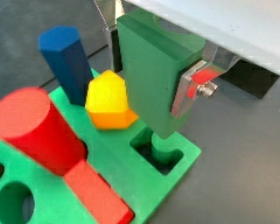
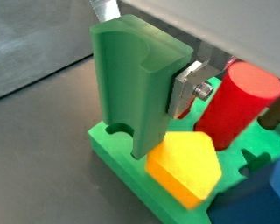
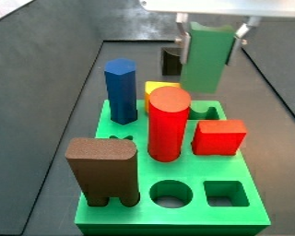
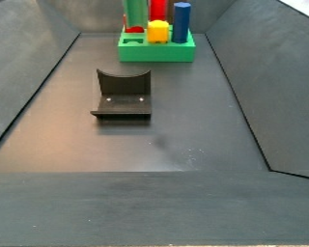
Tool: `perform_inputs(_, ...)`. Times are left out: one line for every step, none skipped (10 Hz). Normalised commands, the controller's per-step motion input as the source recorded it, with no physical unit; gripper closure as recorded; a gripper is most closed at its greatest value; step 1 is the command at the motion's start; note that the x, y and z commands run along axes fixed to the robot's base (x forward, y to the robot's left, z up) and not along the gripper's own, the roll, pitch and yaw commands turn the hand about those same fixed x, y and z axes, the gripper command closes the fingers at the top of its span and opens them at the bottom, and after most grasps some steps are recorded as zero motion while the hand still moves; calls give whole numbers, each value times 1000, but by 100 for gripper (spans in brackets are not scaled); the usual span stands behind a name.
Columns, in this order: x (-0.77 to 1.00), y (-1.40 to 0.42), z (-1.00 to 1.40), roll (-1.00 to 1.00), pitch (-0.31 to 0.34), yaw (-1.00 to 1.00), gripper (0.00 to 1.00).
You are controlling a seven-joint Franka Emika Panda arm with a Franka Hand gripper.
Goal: Pick up the arch object. Move up. Place the arch object on the fixture. Regrasp the arch object. Rotate the arch object. Move to above the board. Insert the arch object.
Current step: Insert the arch object.
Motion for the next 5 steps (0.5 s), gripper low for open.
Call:
perform_inputs(869, -397, -417, 364, 81, 0, 100)
perform_inputs(909, -397, -369, 270, 101, 0, 100)
perform_inputs(629, -294, -303, 76, 19, 0, 100)
perform_inputs(269, -129, -214, 0, -44, 0, 100)
perform_inputs(209, 0, -231, 0, 0, 0, 100)
